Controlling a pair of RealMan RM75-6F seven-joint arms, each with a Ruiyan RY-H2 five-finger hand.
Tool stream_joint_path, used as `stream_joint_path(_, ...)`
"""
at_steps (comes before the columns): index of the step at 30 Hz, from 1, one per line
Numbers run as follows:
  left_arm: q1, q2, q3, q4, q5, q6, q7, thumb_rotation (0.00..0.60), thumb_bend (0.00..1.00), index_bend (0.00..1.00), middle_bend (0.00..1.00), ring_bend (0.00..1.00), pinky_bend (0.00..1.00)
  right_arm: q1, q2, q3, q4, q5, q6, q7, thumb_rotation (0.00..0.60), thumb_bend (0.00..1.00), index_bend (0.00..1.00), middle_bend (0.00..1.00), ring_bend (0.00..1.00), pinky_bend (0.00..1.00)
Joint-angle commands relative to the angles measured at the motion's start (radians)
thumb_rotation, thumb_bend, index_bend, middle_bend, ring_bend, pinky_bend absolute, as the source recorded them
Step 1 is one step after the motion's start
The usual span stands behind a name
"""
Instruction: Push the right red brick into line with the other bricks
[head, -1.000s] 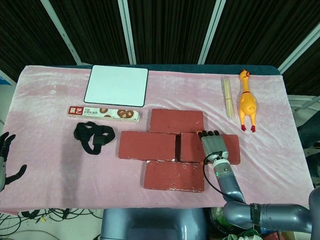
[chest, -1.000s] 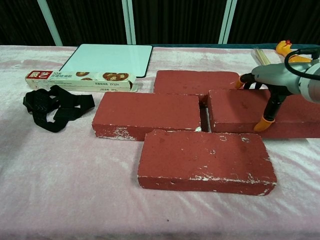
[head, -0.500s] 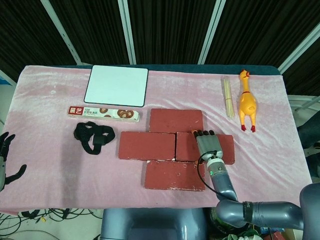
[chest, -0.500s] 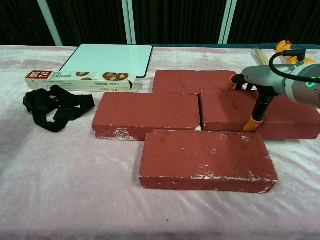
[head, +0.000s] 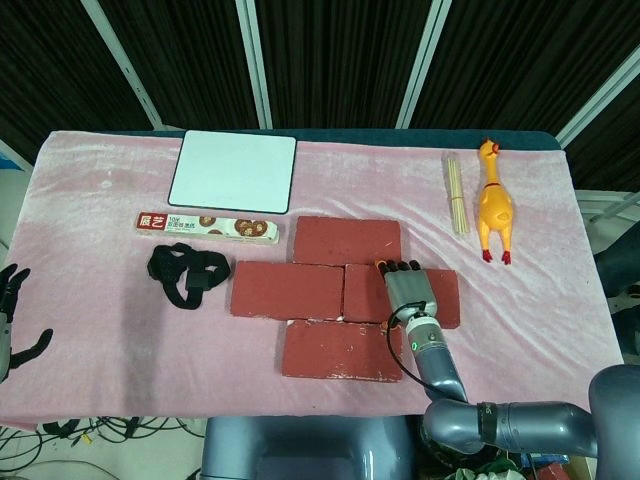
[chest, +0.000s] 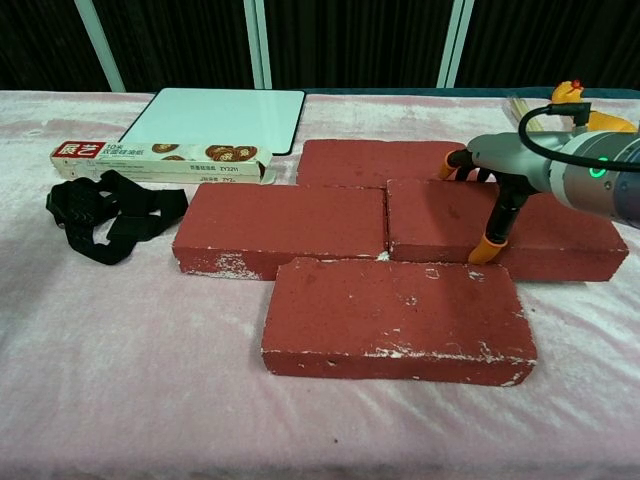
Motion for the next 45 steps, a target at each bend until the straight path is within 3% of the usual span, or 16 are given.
stream_joint_path(1, 0.0, 0.0, 0.0, 0.0, 0.0, 0.0, 0.001, 0.6, 0.25, 0.1, 0.06, 0.0, 0.0, 0.0, 0.003, -0.004, -0.003, -0.001, -0.003, -0.002, 0.6, 0.02, 0.14, 0.17, 0.22, 0.1)
stream_joint_path(4, 0.0, 0.0, 0.001, 0.0, 0.0, 0.0, 0.003, 0.6, 0.25, 0.1, 0.06, 0.0, 0.0, -0.001, 0.007, -0.006, -0.004, -0.009, -0.006, 0.0, 0.6, 0.0, 0.1, 0.08, 0.14, 0.1)
stream_joint_path(11, 0.001, -0.001, 0.0, -0.001, -0.002, 0.001, 0.006, 0.6, 0.25, 0.1, 0.06, 0.0, 0.0, -0.001, 0.014, -0.01, -0.012, -0.01, -0.022, 0.004, 0.6, 0.0, 0.02, 0.0, 0.1, 0.1)
stream_joint_path(26, 0.001, -0.001, -0.002, 0.0, -0.005, 0.003, 0.008, 0.6, 0.25, 0.1, 0.06, 0.0, 0.0, 0.002, 0.032, 0.013, -0.038, -0.009, -0.02, 0.032, 0.6, 0.0, 0.0, 0.0, 0.08, 0.1)
stream_joint_path(31, 0.002, -0.002, -0.002, 0.001, -0.003, 0.006, 0.007, 0.6, 0.25, 0.1, 0.06, 0.0, 0.0, -0.015, 0.082, 0.036, -0.07, -0.059, 0.005, 0.073, 0.6, 0.0, 0.0, 0.0, 0.07, 0.1)
stream_joint_path(35, 0.003, -0.002, -0.001, 0.001, 0.0, 0.008, 0.007, 0.6, 0.25, 0.1, 0.06, 0.0, 0.0, -0.05, 0.135, 0.035, -0.074, -0.164, 0.057, 0.117, 0.6, 0.0, 0.0, 0.0, 0.07, 0.1)
stream_joint_path(38, 0.003, -0.002, -0.001, -0.001, 0.003, 0.01, 0.007, 0.6, 0.25, 0.1, 0.06, 0.0, 0.0, -0.113, 0.196, -0.021, -0.059, -0.345, 0.13, 0.163, 0.6, 0.0, 0.0, 0.0, 0.07, 0.1)
stream_joint_path(42, 0.003, 0.0, 0.001, -0.008, 0.01, 0.013, 0.01, 0.6, 0.25, 0.1, 0.06, 0.0, 0.0, -0.264, 0.246, -0.191, 0.018, -0.685, 0.34, 0.207, 0.6, 0.0, 0.0, 0.0, 0.05, 0.1)
stream_joint_path(45, 0.003, 0.003, 0.002, -0.016, 0.013, 0.014, 0.01, 0.6, 0.25, 0.1, 0.05, 0.0, 0.0, -0.371, 0.236, -0.29, 0.104, -0.836, 0.467, 0.228, 0.6, 0.0, 0.0, 0.0, 0.05, 0.1)
